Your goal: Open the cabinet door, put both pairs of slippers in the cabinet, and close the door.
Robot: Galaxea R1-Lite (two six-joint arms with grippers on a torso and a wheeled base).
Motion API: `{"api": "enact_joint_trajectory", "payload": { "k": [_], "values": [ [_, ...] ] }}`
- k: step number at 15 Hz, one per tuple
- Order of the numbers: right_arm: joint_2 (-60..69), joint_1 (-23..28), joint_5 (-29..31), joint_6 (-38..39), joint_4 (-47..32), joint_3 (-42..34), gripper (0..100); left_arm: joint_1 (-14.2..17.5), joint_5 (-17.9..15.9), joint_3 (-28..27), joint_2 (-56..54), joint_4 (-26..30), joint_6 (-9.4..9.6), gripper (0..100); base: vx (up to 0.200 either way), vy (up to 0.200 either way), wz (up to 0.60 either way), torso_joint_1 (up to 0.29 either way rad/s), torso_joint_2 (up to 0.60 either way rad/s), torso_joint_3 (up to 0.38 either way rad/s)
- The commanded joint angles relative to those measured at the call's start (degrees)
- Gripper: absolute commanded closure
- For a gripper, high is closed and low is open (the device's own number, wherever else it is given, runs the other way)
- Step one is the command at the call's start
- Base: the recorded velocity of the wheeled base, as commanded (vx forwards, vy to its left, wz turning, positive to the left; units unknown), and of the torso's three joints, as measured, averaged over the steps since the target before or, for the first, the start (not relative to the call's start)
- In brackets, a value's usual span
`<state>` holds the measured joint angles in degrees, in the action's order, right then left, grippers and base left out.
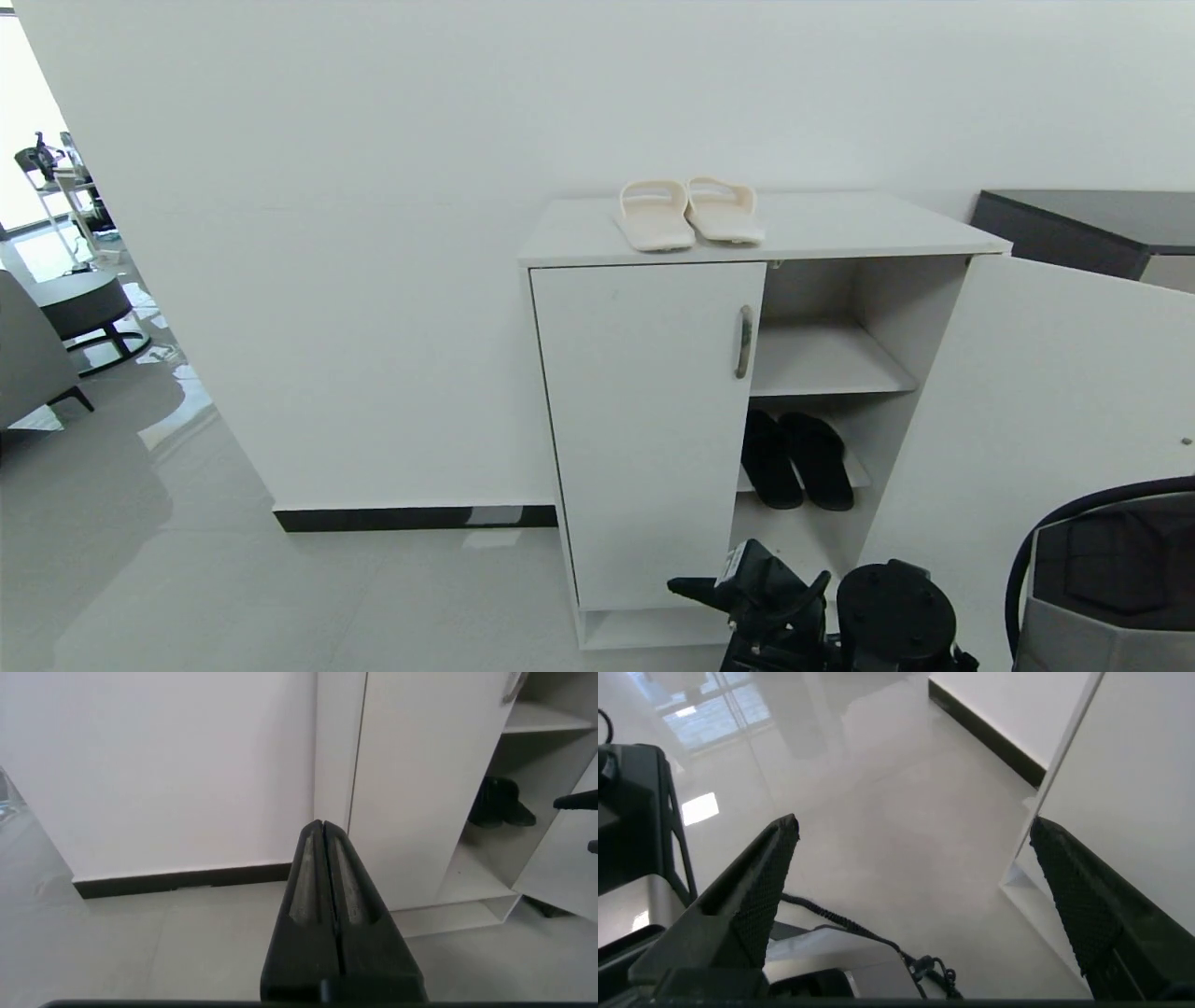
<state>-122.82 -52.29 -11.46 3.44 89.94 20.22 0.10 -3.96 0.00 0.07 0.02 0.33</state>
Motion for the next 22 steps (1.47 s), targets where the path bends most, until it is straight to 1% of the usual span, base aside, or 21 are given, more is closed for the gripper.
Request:
{"api": "enact_joint_trajectory", "payload": {
  "k": [1, 11, 22],
  "values": [
    [-0.14, -0.01, 0.03, -0.01, 0.06, -0.01, 0, -0.01, 0.01, 0.00, 0.01, -0.02, 0.02, 100, 0.000, 0.000, 0.00, 0.188, -0.47, -0.281],
    [-0.14, -0.01, 0.12, -0.01, 0.06, 0.08, 0, -0.01, 0.01, 0.00, 0.01, -0.02, 0.11, 100, 0.000, 0.000, 0.00, 0.220, -0.50, -0.285],
    [-0.05, -0.36, -0.14, 0.08, 0.06, -0.36, 0, -0.01, 0.09, 0.00, 0.01, -0.02, 0.02, 100, 0.000, 0.000, 0.00, 0.262, -0.56, -0.300]
  ]
}}
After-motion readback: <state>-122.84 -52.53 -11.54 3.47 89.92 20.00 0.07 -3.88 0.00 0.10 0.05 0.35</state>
